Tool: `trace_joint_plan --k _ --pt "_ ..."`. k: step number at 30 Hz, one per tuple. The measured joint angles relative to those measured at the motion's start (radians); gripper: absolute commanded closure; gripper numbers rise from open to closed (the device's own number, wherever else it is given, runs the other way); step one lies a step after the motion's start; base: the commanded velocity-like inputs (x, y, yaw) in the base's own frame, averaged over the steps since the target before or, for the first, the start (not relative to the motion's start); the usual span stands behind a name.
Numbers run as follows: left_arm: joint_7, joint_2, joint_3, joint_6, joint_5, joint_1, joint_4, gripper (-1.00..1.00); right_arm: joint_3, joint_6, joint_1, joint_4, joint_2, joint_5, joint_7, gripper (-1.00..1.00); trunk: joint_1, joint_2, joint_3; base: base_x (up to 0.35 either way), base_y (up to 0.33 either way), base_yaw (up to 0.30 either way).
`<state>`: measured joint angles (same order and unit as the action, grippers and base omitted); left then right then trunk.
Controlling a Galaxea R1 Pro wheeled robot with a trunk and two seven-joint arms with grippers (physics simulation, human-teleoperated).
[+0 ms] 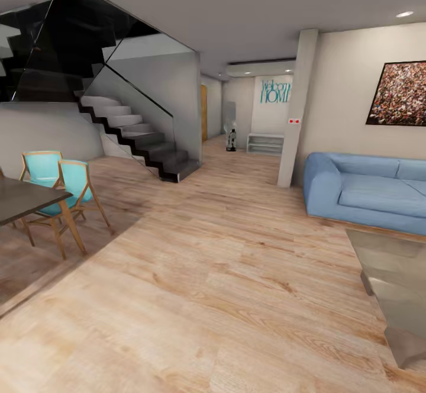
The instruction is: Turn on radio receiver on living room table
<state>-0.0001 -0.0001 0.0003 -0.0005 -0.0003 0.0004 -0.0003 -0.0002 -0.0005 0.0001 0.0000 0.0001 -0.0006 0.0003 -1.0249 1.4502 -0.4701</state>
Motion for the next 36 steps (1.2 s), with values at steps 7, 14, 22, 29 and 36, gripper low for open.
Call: trace_joint_plan --k 7,14,22,29,36 --pt "-0.001 -0.039 0.000 -0.006 0.001 0.040 -0.003 -1.00 0.001 -0.007 -0.040 -0.010 0.039 0.001 -0.005 -1.00 0.000 0.000 0.000 0.000 0.000 0.000" --pt "-0.001 -0.078 0.000 -0.006 0.003 0.067 -0.003 -1.00 -0.002 -0.007 -0.045 -0.011 0.054 0.002 -0.006 -1.00 0.000 0.000 0.000 0.000 0.000 0.000" --pt "-0.001 -0.078 0.000 -0.006 0.003 0.067 -0.003 -1.00 0.002 -0.019 -0.045 -0.017 0.044 0.002 -0.009 -1.00 0.000 0.000 0.000 0.000 0.000 0.000" --pt "-0.001 -0.087 -0.002 -0.024 0.003 0.067 -0.018 -1.00 -0.003 -0.058 -0.047 -0.057 0.005 0.002 -0.018 -1.00 0.000 0.000 0.000 0.000 0.000 0.000" --pt "0.013 -0.057 -0.001 -0.076 -0.006 0.066 -0.388 -1.00 -0.005 -0.067 -0.078 -0.454 -0.135 0.002 -0.019 -1.00 0.000 0.000 0.000 0.000 0.000 0.000"
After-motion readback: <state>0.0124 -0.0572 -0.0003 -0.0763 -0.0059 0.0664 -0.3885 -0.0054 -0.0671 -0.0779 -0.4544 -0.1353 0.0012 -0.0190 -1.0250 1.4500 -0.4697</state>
